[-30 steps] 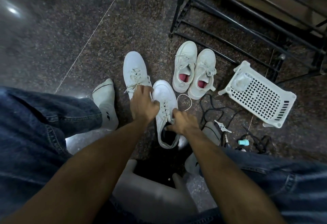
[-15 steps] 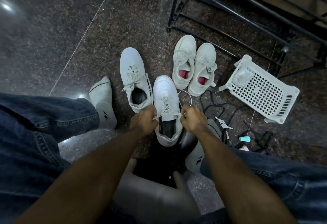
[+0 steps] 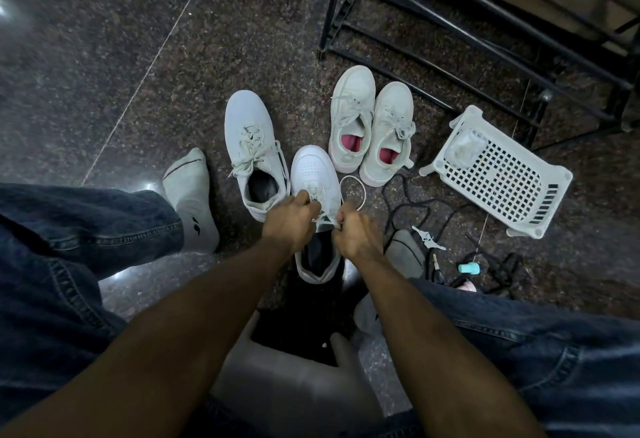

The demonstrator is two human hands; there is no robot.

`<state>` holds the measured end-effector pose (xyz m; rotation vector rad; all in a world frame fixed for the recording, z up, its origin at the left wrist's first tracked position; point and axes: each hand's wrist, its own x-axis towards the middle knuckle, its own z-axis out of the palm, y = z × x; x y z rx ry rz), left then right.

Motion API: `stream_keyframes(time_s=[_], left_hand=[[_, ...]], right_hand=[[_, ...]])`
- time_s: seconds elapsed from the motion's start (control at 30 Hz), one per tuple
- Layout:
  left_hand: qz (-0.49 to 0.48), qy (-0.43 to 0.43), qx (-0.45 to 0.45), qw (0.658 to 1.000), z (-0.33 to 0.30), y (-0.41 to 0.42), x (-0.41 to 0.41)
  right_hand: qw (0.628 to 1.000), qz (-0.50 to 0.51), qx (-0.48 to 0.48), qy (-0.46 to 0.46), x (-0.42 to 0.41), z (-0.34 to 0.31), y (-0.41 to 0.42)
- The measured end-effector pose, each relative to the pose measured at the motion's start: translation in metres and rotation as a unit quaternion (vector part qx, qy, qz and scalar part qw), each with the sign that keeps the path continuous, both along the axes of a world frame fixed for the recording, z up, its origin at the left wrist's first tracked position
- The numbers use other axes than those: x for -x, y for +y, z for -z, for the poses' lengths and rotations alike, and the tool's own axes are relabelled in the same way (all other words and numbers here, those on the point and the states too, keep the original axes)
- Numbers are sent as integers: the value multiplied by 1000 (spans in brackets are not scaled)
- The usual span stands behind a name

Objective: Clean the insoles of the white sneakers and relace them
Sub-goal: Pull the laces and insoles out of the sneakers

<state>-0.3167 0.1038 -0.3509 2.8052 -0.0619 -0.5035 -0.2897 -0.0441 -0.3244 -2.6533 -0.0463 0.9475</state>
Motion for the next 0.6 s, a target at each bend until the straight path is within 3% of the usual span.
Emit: stream_keyframes(time_s=[0.1,0.17,0.23,0.33,0.5,0.57,0.6], left_hand=[[-63,51,180,980,0,15,-14],[-145,133,332,923,-3,26,-18],[-186,190,404,875,-6,27,-19],[-236,195,401,863,-6,20,-19],[-258,236,268,897,-18,3,-24],[-265,283,264,883,-27,-2,-32],[-287,299,299,860,-30,-4,-35]], right_hand=[[999,37,2,3,-3,0,-4],[998,56,2,3,-3,1,-6],[998,60,2,0,-3,1,-6],[998,63,2,-10,-3,0,-7],[1000,10,15,-18,4,1,-2],[999,-9,29,-23,5,1,-1],[999,-8,34,-24,5,1,-2]])
